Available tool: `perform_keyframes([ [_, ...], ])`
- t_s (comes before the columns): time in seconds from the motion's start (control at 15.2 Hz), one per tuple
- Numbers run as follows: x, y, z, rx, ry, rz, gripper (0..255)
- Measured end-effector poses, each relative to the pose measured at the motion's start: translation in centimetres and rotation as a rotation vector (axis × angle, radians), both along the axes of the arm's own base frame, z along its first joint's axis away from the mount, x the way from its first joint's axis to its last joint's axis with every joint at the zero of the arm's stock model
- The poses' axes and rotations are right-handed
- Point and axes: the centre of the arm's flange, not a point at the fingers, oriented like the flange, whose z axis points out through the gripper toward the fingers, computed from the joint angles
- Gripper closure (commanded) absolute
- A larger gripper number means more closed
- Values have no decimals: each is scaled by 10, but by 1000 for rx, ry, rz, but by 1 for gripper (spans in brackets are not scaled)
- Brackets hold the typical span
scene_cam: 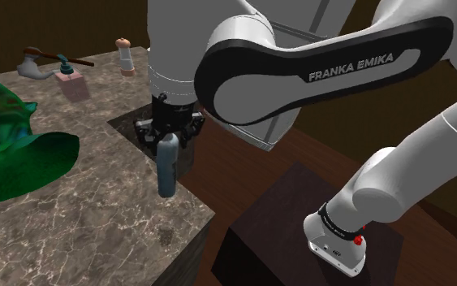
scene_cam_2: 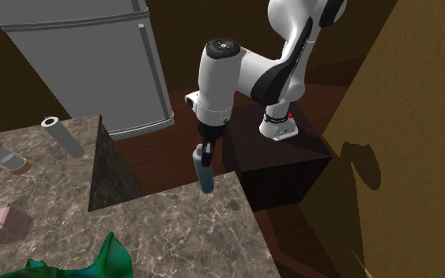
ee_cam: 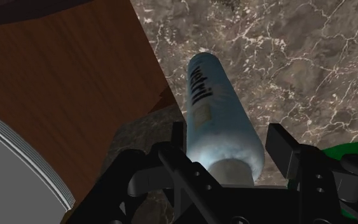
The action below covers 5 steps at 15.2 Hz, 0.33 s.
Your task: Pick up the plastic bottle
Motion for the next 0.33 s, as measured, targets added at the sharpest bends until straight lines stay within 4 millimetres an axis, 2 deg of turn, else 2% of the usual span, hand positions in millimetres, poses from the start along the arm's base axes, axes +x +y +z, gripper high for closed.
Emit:
perform_keyframes([
  [0.33,1,-1,24,0,0,0,255],
])
